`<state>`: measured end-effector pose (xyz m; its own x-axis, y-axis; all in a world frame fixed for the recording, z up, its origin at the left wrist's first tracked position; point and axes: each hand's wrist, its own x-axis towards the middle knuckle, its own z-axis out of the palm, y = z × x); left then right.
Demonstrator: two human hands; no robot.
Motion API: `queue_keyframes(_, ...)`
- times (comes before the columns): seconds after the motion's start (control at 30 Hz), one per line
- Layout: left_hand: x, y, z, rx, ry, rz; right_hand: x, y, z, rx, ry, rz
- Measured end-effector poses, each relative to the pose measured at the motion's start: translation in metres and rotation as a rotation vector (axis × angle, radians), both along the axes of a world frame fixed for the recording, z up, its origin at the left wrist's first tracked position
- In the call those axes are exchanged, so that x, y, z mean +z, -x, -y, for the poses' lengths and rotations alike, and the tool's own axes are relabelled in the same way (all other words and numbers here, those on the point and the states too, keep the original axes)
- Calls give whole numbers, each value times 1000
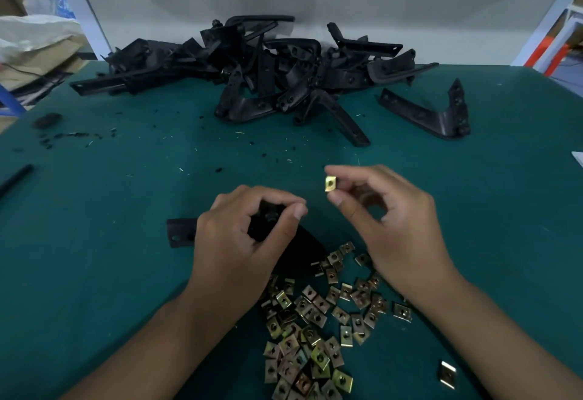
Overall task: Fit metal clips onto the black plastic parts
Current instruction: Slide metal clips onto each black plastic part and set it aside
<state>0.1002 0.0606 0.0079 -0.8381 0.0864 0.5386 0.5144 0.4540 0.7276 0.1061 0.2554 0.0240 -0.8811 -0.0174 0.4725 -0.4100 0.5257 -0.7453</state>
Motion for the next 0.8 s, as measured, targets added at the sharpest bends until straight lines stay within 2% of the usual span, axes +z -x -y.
queue_keyframes(0.13, -1, 2, 2, 23, 12, 85, -7, 12, -19, -128, -107, 149)
queue_keyframes(0.23, -2, 7, 5, 18, 21, 152, -10, 14, -23, -147, -181, 167)
queue_keyframes(0.3, -2, 10, 6, 15, 55, 152, -5, 13, -27, -43, -319, 231)
queue_keyframes(0.43, -2, 11, 9, 20, 103, 115, 1, 11, -34, 335, -557, 472)
queue_keyframes(0.5, -2, 13, 9, -5, 125, 103, 0, 11, -35, 348, -525, 455)
queue_keyframes(0.67, -2, 11, 10, -52, 198, 191, 1, 11, -33, 321, -189, 459)
queue_keyframes(0.8, -1, 9, 9, -62, 144, 180, 0, 12, -33, 300, -130, 447)
